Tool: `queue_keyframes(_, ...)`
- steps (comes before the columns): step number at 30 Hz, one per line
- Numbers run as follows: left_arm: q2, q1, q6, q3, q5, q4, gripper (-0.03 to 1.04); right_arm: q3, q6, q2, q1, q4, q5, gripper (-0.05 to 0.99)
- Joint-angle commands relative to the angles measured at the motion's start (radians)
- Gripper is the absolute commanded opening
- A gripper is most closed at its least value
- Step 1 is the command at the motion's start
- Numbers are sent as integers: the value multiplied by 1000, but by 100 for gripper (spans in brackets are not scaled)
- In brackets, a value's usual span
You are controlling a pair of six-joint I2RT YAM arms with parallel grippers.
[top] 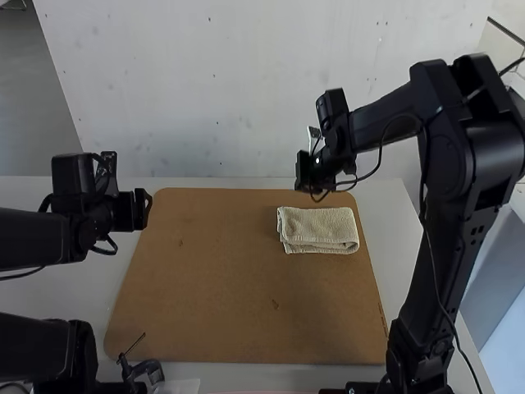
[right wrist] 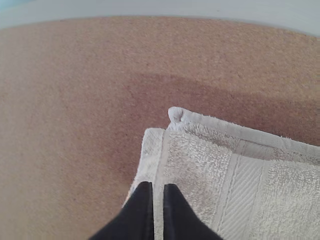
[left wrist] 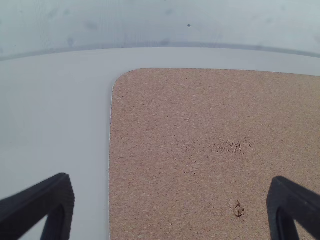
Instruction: Fold the towel.
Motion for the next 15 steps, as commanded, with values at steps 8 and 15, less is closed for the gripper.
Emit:
queue_keyframes(8,-15,-4,-5,-1,6,9,85,-70,-70,55,16,-42,32,2)
queue_keyframes(15,-17,-6,-5,1,5,9,85,-90,-62,153,26,32,27,2)
